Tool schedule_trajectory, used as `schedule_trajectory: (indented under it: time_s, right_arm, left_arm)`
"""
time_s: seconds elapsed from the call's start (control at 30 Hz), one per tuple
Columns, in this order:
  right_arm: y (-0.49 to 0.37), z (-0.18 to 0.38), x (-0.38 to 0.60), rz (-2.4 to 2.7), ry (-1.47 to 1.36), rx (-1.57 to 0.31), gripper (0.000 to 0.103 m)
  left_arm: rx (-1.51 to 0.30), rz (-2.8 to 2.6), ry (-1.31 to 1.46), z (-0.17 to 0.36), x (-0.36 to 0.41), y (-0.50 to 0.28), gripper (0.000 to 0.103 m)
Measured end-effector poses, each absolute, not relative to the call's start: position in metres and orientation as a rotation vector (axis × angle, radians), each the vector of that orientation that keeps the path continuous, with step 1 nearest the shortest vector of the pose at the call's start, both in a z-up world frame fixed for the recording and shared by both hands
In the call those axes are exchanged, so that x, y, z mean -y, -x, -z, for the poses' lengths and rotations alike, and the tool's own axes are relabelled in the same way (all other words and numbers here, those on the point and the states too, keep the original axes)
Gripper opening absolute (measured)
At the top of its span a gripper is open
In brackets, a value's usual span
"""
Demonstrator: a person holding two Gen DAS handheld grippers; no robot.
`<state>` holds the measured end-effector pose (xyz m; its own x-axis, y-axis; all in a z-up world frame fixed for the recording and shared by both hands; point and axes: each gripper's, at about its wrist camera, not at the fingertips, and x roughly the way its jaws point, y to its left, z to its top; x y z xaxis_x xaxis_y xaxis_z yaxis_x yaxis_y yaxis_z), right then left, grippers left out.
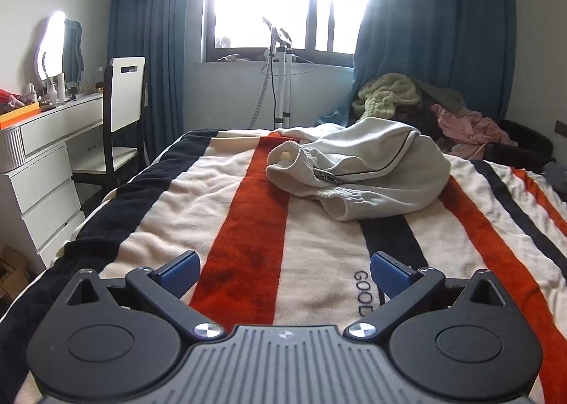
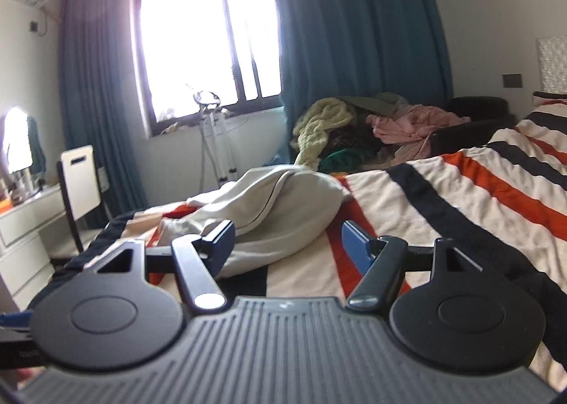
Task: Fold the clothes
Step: 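Move both tools toward the off-white sweatpants on the striped bed, then grasp the ribbed cuff of the sweatpants with the left gripper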
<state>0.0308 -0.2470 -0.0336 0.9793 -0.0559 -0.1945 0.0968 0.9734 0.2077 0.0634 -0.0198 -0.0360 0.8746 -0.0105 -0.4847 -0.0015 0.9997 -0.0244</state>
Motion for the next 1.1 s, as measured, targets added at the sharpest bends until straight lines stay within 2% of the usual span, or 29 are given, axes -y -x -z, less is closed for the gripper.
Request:
schedule_trajectory:
  time_s: [0.27, 0.57, 0.7, 0.77, 0.83, 0.87, 0.9, 0.93, 1.0, 1.1]
  right_arm:
    - [-0.045, 0.053, 0.254, 0.100, -0.274, -0.246, 0.070]
    - [-0.087, 0.084, 0.263, 0.120, -0.372, -0.325, 0.070]
    - [-0.111, 0.101, 0.261, 0.119, -0.369, -0.351, 0.070]
    - [-0.121, 0.109, 0.261, 0.114, -0.379, -0.366, 0.070]
    - [-0.129, 0.116, 0.260, 0.121, -0.374, -0.377, 0.070]
    - [-0.133, 0.119, 0.260, 0.124, -0.372, -0.381, 0.070]
    - [-0.135, 0.123, 0.260, 0.124, -0.369, -0.380, 0.070]
    - [-0.136, 0.126, 0.260, 0.125, -0.363, -0.381, 0.070]
    - [-0.137, 0.129, 0.259, 0.129, -0.357, -0.386, 0.070]
    - [-0.134, 0.129, 0.257, 0.134, -0.340, -0.373, 0.070]
  left_arm:
    - [-0.529, 0.038, 0.107, 0.054, 0.029, -0.164, 0.103]
    - [-0.493, 0.000, 0.000, 0.076, 0.062, -0.327, 0.103]
    - [-0.521, -0.097, -0.045, 0.091, 0.068, -0.379, 0.095]
    - [-0.523, -0.119, -0.001, 0.093, 0.064, -0.397, 0.087]
    - [-0.537, -0.093, 0.024, 0.093, 0.062, -0.410, 0.068]
    - [-0.552, -0.072, 0.018, 0.092, 0.064, -0.417, 0.061]
    - [-0.570, -0.050, -0.001, 0.091, 0.068, -0.420, 0.037]
    - [-0.585, -0.041, -0.029, 0.088, 0.074, -0.422, 0.024]
    - [-0.571, -0.011, -0.075, 0.076, 0.085, -0.417, 0.013]
    - [-0.517, 0.058, -0.101, 0.048, 0.095, -0.395, 0.011]
